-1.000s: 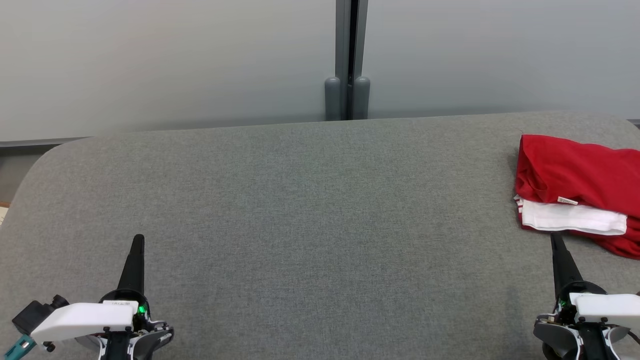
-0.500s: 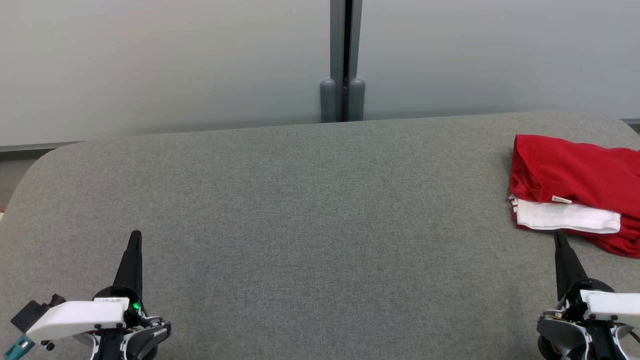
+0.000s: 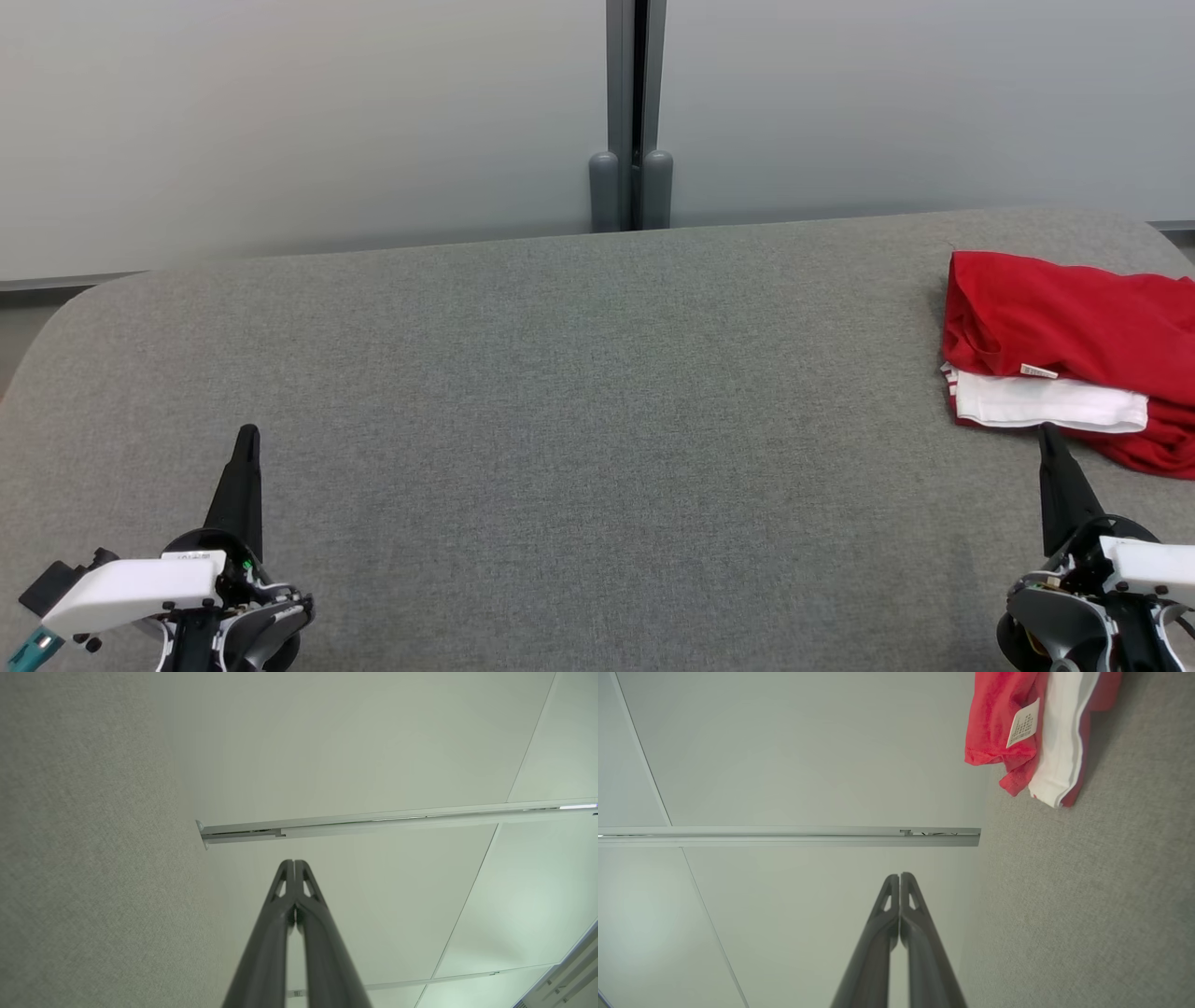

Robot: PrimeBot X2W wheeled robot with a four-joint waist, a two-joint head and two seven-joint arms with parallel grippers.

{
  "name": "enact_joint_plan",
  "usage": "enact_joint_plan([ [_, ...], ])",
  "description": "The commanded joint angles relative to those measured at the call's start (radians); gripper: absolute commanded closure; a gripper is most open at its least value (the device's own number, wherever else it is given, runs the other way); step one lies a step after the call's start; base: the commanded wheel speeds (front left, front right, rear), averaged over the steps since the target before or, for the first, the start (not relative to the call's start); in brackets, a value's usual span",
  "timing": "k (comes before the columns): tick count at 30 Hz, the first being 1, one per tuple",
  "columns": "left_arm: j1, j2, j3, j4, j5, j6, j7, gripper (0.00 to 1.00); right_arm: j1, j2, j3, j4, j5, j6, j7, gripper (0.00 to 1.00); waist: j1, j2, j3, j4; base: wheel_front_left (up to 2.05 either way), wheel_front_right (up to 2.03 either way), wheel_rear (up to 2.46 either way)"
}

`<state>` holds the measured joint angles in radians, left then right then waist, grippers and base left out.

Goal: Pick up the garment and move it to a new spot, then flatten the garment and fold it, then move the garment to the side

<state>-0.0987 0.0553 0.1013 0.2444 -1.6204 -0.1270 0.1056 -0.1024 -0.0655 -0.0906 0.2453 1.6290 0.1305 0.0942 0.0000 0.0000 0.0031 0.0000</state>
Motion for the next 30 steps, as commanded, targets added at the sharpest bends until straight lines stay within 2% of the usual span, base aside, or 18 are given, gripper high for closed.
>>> enact_joint_plan([
  [1,-0.017,0.006,0.005,0.002,-0.003,-0.007,0.002,1.0,-0.007,-0.002,-0.004,-0.004,0.004,0.0,0.006,1.0,0.0,0.0,0.0,0.0,0.0,0.0,0.0],
  [30,-0.016,0.002,0.008,0.001,0.003,-0.005,0.005,1.0,-0.008,0.003,-0.011,-0.003,-0.005,0.0,0.011,1.0,0.0,0.0,0.0,0.0,0.0,0.0,0.0],
])
